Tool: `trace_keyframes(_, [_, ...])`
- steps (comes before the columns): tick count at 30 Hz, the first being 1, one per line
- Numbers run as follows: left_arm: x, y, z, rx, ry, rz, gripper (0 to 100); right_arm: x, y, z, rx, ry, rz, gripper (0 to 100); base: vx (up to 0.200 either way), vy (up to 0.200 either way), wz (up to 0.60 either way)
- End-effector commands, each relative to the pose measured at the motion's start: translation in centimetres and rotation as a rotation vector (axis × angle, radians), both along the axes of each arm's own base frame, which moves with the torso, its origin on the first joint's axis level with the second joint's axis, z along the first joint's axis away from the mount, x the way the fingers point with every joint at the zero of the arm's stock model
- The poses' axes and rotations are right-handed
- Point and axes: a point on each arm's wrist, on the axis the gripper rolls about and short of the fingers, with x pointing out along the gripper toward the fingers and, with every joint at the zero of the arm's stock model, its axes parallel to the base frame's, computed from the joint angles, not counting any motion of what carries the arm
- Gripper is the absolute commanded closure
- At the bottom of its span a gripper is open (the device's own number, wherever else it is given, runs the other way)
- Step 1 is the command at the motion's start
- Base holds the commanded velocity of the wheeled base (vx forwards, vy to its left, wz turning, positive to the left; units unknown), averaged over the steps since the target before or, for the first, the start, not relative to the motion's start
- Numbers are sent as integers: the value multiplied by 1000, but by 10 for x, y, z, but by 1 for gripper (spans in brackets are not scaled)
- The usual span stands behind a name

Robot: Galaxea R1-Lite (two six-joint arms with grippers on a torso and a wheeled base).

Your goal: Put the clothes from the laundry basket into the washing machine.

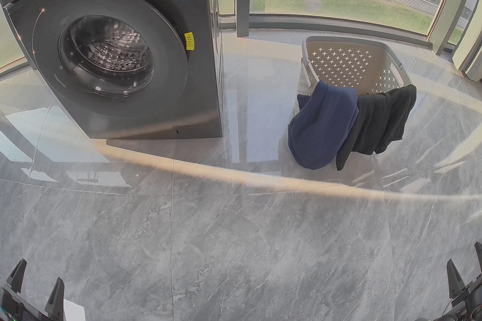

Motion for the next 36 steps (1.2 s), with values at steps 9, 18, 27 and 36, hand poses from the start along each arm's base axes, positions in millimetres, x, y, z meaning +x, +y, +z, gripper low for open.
trace_keyframes(9, [0, 0, -5, 3, 5, -1, 0, 0, 0, -5, 0, -2, 1, 0, 0, -178, 0])
trace_keyframes(18, [0, 0, -5, 6, 5, -1, 0, 0, 0, -5, 1, -2, -1, 0, 0, -200, 0])
trace_keyframes(27, [0, 0, -5, 2, 3, -1, 0, 0, 0, -5, 1, -2, -1, 0, 0, -200, 0])
trace_keyframes(36, [0, 0, -5, -3, 3, 1, 0, 0, 0, -5, 1, -2, -1, 0, 0, -200, 0])
